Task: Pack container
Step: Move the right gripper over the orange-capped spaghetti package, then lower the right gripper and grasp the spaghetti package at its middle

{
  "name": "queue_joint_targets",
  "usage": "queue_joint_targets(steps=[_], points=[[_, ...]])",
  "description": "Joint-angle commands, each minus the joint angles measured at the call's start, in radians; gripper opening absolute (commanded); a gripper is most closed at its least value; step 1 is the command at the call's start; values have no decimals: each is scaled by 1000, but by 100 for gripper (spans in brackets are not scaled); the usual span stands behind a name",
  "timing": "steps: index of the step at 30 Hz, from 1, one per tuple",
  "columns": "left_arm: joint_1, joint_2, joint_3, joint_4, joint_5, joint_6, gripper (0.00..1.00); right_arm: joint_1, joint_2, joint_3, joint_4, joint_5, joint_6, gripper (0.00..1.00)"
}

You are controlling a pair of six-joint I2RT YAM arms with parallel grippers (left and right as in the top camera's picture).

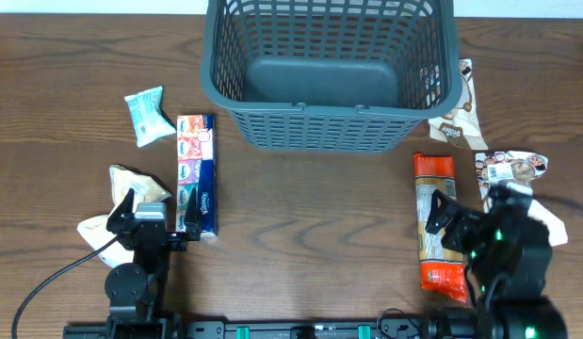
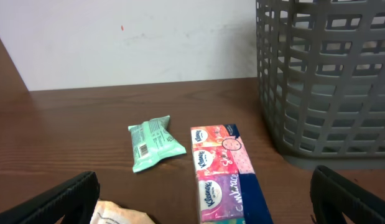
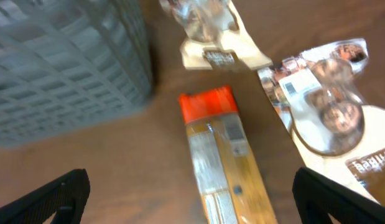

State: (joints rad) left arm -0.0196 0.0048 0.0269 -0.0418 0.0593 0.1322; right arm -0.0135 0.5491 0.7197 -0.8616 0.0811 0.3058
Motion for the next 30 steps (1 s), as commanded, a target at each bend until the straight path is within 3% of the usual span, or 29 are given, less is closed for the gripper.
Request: queue_joint_targets(steps=[1, 6, 13, 25, 30], points=[[0, 0, -23, -25, -19, 13, 99, -4, 133, 94, -70, 29, -7, 99], [0, 0, -23, -25, -19, 13, 99, -36, 352, 243, -245, 27, -20, 99], [0, 0, -23, -25, -19, 13, 99, -54, 577, 360, -348, 27, -219, 99], [0, 0, -23, -25, -19, 13, 99, -54, 673, 357, -297, 27, -365, 99], [0, 0, -23, -25, -19, 13, 99, -54, 683, 352, -291, 1, -365, 99]])
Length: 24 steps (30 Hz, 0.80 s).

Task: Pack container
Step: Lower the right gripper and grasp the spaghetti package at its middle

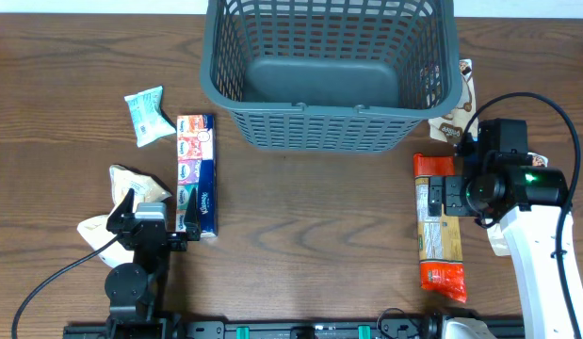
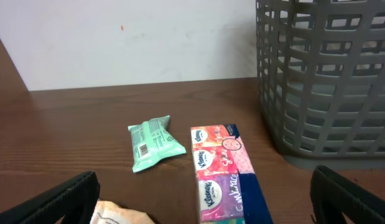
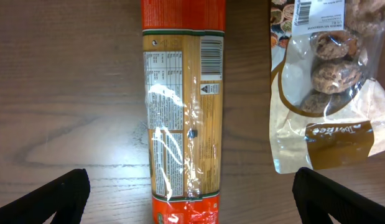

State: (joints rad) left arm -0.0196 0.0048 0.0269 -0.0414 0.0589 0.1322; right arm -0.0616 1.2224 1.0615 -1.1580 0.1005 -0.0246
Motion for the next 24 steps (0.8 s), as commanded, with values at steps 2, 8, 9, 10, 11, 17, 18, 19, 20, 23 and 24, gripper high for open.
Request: queue_joint_targets(steps=[2, 8, 9, 10, 11, 17, 18, 19, 20, 23, 24], points=[[0, 0, -23, -25, -19, 13, 99, -6, 13, -6, 22, -30, -32, 99], [0, 0, -23, -25, -19, 13, 99, -16, 34, -61, 52, -29, 11, 99], [0, 0, -23, -25, -19, 13, 99, -19, 39, -65, 56, -30, 16, 99], [0, 0, -23, -25, -19, 13, 99, -22, 42, -68, 62, -29, 24, 99], [0, 0, -23, -25, -19, 13, 99, -24, 47, -72, 70, -30, 34, 99], [0, 0, -23, -25, -19, 13, 99, -31, 83, -76, 94, -29, 47, 99], [0, 0, -23, -25, -19, 13, 99, -32, 94, -77, 102, -29, 51, 99], [0, 0, -23, -25, -19, 13, 99, -32, 106, -78, 112, -29, 54, 99], [0, 0, -23, -25, -19, 13, 99, -31, 120, -80, 122, -29, 55, 99], [0, 0, -23, -25, -19, 13, 99, -31, 155, -97, 160, -29, 55, 99], [0, 0, -23, -25, -19, 13, 99, -31, 166, -105, 174, -29, 55, 99]])
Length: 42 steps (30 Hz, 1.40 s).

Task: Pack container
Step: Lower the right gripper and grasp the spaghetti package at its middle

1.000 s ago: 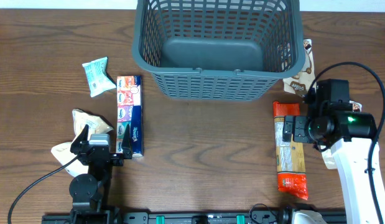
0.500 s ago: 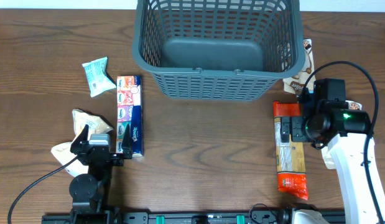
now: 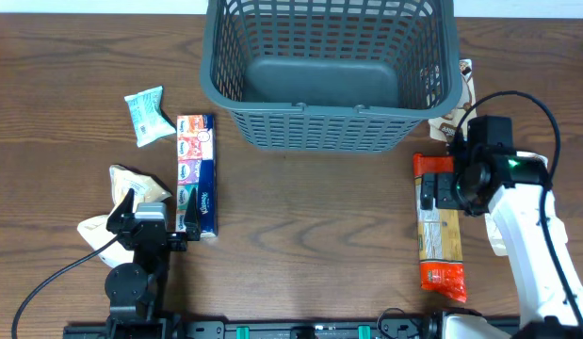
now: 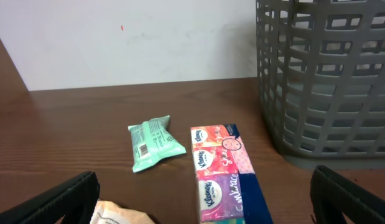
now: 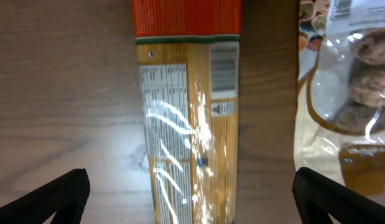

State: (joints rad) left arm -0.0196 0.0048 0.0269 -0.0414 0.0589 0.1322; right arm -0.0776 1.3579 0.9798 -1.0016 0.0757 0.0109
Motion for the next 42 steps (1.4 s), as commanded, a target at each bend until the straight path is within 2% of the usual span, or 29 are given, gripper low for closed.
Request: queue_joint_targets(steps=[1, 14, 21, 42], points=[[0, 0, -23, -25, -19, 13, 99, -15, 43, -33, 34, -5, 19, 99], [0, 0, -23, -24, -19, 13, 99, -15, 106, -255, 343, -88, 49, 99], [0, 0, -23, -2, -19, 13, 99, -15, 106, -342, 408, -88, 63, 99], [0, 0, -23, 5, -19, 13, 99, -16, 107, -379, 539, -86, 63, 98]])
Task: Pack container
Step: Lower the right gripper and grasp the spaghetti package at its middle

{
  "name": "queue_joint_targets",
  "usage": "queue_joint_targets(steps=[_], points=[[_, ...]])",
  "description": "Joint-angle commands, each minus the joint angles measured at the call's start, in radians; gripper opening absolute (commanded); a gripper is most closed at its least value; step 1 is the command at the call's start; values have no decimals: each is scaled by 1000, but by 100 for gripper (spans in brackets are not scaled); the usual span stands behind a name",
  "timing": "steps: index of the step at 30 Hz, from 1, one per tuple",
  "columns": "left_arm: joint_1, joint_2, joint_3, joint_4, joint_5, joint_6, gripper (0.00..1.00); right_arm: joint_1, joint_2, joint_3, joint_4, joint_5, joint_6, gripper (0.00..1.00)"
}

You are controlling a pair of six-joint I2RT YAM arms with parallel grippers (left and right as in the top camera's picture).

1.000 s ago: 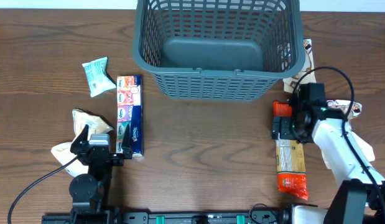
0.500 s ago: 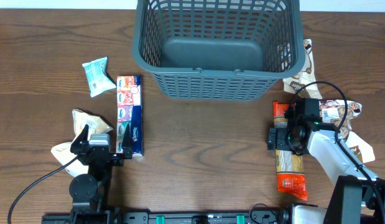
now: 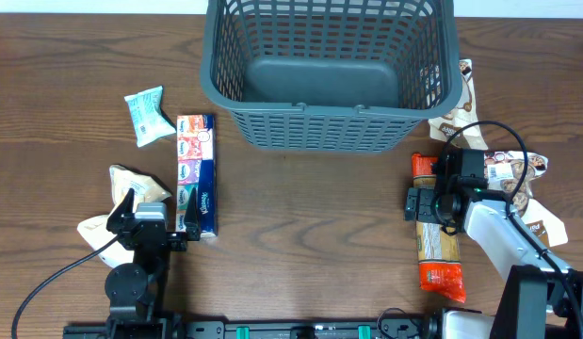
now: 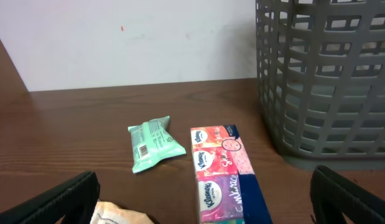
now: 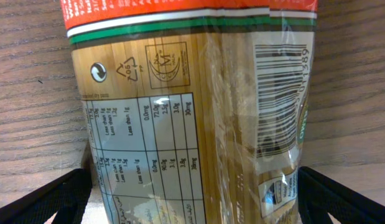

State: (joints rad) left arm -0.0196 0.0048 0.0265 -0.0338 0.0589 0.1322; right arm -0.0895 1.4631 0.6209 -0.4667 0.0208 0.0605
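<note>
The grey plastic basket stands empty at the back centre. A long spaghetti packet with red ends lies lengthwise at the right. My right gripper is down over its upper part. In the right wrist view the packet fills the frame, and the right gripper is open with a finger close on either side. My left gripper rests open at the front left, holding nothing. A Kleenex tissue pack lies just ahead of it.
A green wipes pack lies left of the tissue pack, and a crumpled snack bag is by the left gripper. Two cookie bags lie right of the basket, close to the spaghetti.
My right gripper has dropped lower onto the spaghetti packet, which now fills its view between the open fingers. The left arm and every object stayed put.
The right arm was first at the front right, looking obliquely at the packet and the basket. Then it was above the packet looking straight down, then lower, and now its open fingers straddle the packet. The left arm has stayed still throughout.
</note>
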Motion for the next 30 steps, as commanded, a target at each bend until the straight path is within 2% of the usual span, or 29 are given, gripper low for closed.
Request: queue_joint_targets(steps=[1, 5, 11, 15, 20, 25, 26, 27, 28, 30], points=[[0, 0, -23, -3, -19, 13, 98, -3, 2, -23, 3, -29, 13, 99], [0, 0, -23, -3, -19, 13, 99, -4, 2, -31, 1, -29, 13, 99], [0, 0, -23, -3, -19, 13, 99, -3, 2, -35, 2, -29, 13, 87], [0, 0, -23, -3, -19, 13, 99, -3, 2, -35, -1, -29, 14, 72], [0, 0, -23, -3, -19, 13, 99, -3, 2, -35, -4, -44, 14, 44], [0, 0, -23, -3, -19, 13, 99, -3, 1, -35, -3, -81, 14, 23], [0, 0, -23, -3, -19, 13, 99, -3, 1, -35, -3, -95, 13, 16], [0, 0, -23, -3, -19, 13, 99, -3, 1, -35, -1, -103, 14, 6], [0, 0, -23, -3, -19, 13, 99, -3, 1, -35, 2, -105, 14, 1], [0, 0, -23, -3, -19, 13, 99, -3, 1, -35, 7, -105, 14, 1]])
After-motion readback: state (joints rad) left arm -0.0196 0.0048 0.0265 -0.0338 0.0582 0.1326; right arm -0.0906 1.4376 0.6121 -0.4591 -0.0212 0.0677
